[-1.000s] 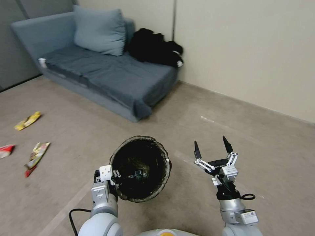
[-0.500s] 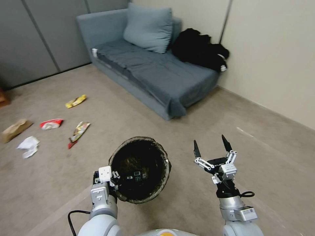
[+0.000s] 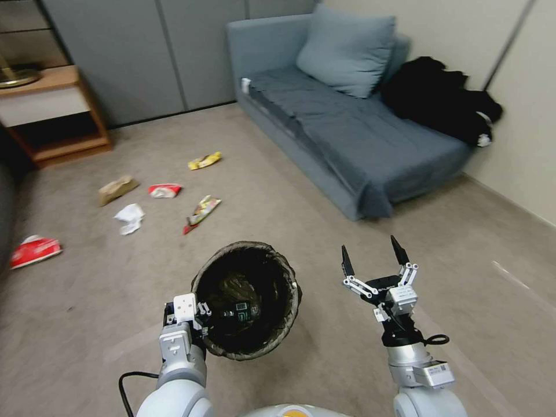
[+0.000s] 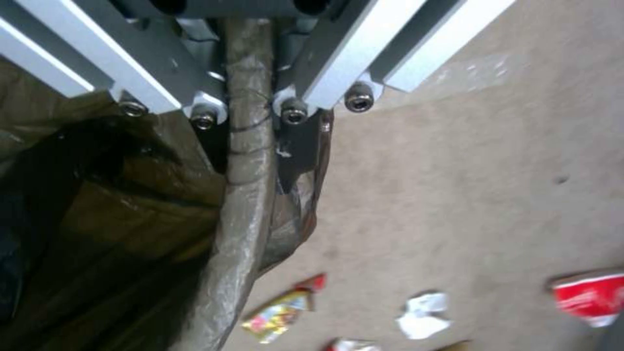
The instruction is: Pick up the trash bin, then pick up the garbage from the floor and place it into the trash bin.
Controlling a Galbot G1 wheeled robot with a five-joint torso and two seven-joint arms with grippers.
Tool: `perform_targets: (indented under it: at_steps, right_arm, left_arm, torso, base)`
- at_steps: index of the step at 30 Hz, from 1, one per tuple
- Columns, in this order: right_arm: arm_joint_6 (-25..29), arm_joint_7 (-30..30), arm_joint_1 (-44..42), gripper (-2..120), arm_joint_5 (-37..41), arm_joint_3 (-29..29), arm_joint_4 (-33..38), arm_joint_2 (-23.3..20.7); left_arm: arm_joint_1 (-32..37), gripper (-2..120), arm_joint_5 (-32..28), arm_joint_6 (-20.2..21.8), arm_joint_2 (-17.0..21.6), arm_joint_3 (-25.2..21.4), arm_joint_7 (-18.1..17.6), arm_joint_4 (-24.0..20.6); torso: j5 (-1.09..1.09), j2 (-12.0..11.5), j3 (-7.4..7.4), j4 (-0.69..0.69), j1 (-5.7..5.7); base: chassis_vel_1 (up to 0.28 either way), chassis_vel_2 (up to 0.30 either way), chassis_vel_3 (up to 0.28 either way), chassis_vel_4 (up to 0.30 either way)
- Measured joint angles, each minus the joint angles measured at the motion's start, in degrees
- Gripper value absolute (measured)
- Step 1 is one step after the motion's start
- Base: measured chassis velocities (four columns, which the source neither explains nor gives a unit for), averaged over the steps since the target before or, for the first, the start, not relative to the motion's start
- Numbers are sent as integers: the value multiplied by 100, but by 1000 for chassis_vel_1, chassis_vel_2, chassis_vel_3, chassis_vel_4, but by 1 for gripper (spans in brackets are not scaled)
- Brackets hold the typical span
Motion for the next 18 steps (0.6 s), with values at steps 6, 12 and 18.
perform_targets:
  at_steps: [6,12,18]
  right_arm:
    - [-47,0,-2,100,39,-8,32,0]
    - [-33,-8,-8,100,39,-10,32,1]
    - [33,-17,-50,100,39,-3,29,4]
  left_arm:
    - [-50,0,-11,0,-24,-24,0,-12]
    - [-26,0,16,-24,-30,-33,-1,-27]
    - [-11,0,124,-184,-34,-32,11,-15]
  torso:
    - [0,0,0,1,0]
    - [0,0,0,0,0]
    - [0,0,0,1,0]
  base:
    - [139,124,127,129]
    - [126,131,123,118]
    - [113,117,130,109]
